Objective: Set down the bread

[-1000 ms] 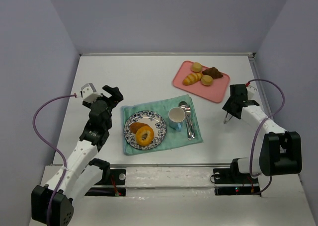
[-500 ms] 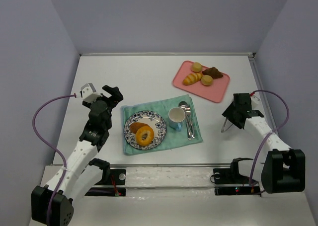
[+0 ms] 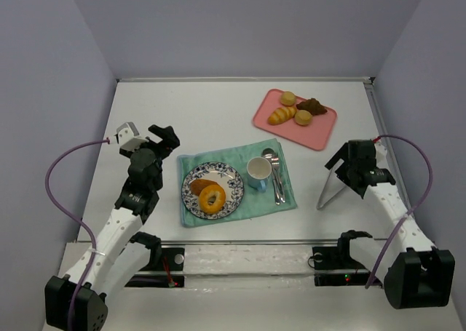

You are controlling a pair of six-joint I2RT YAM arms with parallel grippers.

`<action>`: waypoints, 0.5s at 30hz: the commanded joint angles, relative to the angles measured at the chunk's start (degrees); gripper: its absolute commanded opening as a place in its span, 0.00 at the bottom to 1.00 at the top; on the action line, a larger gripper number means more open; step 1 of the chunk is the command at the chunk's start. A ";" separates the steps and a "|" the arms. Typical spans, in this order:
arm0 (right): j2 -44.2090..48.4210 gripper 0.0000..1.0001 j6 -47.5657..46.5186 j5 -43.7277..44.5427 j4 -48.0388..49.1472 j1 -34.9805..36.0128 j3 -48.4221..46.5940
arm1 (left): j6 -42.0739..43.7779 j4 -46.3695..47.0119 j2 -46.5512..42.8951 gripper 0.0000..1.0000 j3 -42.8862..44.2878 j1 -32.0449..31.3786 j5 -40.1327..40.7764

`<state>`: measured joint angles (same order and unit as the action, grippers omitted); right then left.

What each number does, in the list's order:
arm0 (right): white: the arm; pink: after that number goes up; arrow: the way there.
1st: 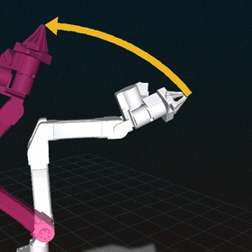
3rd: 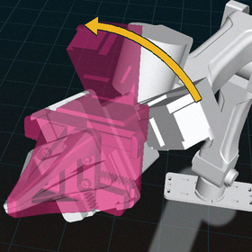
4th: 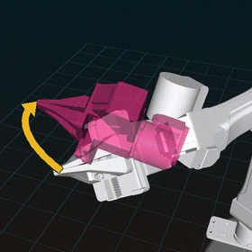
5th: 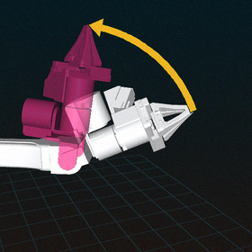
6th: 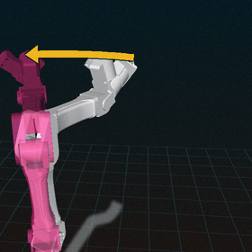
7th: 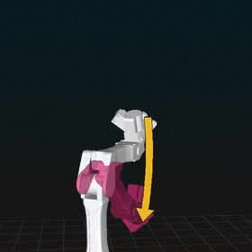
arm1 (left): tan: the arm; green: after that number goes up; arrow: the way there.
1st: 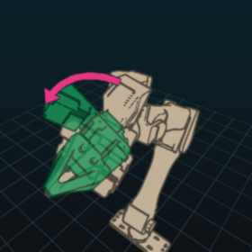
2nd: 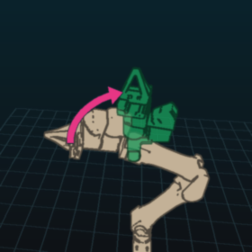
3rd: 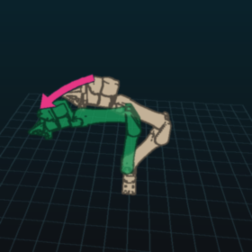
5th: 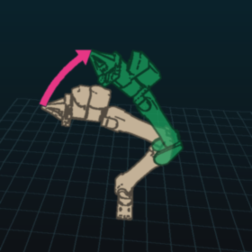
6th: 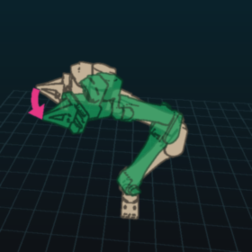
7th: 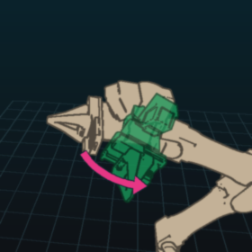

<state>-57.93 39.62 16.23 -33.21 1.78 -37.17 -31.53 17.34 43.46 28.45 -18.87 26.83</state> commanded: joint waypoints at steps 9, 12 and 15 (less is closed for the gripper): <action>15.30 1.00 0.89 11.27 2.53 -0.38 -10.99 | -0.20 2.70 -0.66 0.99 -0.85 0.33 1.91; 15.83 1.00 3.27 9.54 5.86 -0.38 -10.65 | -0.11 2.43 -0.40 0.99 -0.67 0.33 2.17; 15.83 1.00 1.17 3.91 11.39 -0.38 -8.63 | -0.29 2.17 -0.40 0.99 -0.50 0.33 2.35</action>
<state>-42.13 40.80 23.40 -30.39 1.78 -46.17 -31.55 17.21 43.27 27.99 -18.87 27.07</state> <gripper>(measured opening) 0.995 0.990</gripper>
